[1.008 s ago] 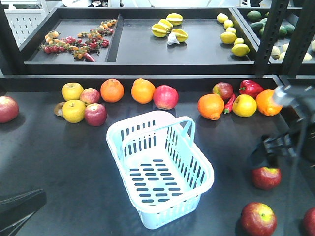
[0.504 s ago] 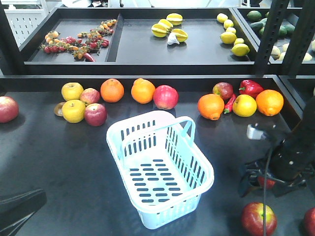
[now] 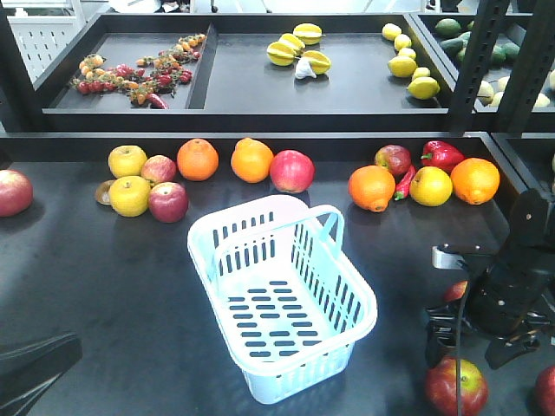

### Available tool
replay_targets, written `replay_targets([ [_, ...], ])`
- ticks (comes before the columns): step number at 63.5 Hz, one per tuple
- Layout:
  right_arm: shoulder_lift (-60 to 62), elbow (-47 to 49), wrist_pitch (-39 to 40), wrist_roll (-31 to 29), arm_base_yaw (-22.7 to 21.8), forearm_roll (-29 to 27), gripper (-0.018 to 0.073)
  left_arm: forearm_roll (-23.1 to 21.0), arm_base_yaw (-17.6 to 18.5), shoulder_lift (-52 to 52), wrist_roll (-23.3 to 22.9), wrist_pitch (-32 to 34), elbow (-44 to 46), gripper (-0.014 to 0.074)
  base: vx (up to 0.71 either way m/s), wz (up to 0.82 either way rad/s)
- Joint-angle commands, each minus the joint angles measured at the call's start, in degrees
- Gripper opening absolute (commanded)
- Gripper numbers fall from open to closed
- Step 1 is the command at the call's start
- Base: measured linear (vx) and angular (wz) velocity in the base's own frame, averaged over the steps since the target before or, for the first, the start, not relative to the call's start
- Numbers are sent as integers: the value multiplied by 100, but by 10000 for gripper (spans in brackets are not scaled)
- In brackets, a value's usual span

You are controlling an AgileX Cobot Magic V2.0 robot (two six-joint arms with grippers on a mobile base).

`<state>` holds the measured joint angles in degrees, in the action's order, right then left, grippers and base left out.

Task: Pick three apples into basket with both arms
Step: 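Reach the right gripper to the red apple nearest it and grasp, then carry the apple over the basket with the right gripper and release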

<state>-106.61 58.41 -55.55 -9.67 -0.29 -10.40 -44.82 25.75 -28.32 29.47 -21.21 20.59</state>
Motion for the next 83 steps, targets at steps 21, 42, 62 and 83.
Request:
replay_targets([
  [21,-444,137,76,66,-12,-28,606,-158,33,8,-32,333,140,-8,0,0],
  [42,-735,137,-61,-8,-12,-80,503,-158,33,8,-32,333,140,-8,0,0],
  [62,554,142,-171,-285,-12,-80,54,-158,33,8,-32,333,140,-8,0,0],
  [83,2896,142,291,-654,-12,-873,-9,-158,33,8,-32,349,140,-8,0,0],
])
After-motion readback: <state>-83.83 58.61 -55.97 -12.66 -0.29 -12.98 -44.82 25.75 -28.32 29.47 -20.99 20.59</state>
